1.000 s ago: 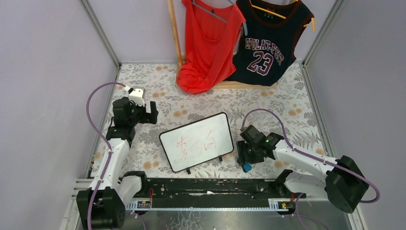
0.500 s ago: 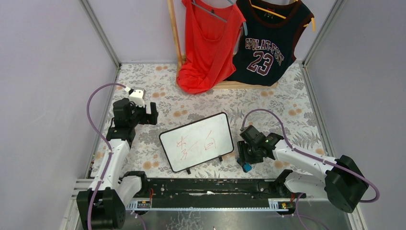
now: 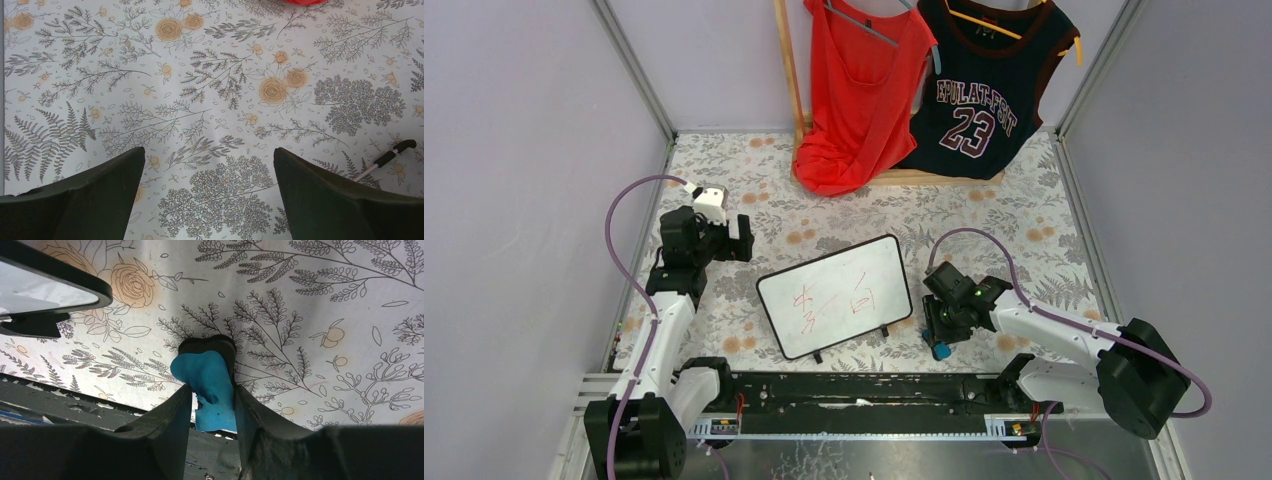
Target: Erase the whiteboard
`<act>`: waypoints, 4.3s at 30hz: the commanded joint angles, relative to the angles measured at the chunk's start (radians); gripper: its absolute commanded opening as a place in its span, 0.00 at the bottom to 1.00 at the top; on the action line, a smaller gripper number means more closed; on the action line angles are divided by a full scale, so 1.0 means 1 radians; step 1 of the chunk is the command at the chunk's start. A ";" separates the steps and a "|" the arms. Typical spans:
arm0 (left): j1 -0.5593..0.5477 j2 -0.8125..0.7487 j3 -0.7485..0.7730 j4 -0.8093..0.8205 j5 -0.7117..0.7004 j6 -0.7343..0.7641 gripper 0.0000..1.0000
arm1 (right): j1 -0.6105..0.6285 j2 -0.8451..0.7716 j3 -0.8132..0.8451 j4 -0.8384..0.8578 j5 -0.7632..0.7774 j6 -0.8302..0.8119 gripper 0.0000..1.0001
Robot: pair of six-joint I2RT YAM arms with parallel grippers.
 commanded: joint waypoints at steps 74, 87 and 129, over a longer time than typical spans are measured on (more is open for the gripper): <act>0.075 0.054 0.270 -0.269 0.303 0.073 0.87 | 0.049 -0.206 0.185 -0.115 0.214 0.068 0.00; 0.244 0.206 0.510 -1.012 0.808 0.710 0.80 | 0.049 -0.196 0.214 -0.110 0.227 0.024 0.00; 0.177 0.260 0.391 -1.162 0.900 0.914 0.51 | 0.050 -0.204 0.222 -0.112 0.260 0.029 0.00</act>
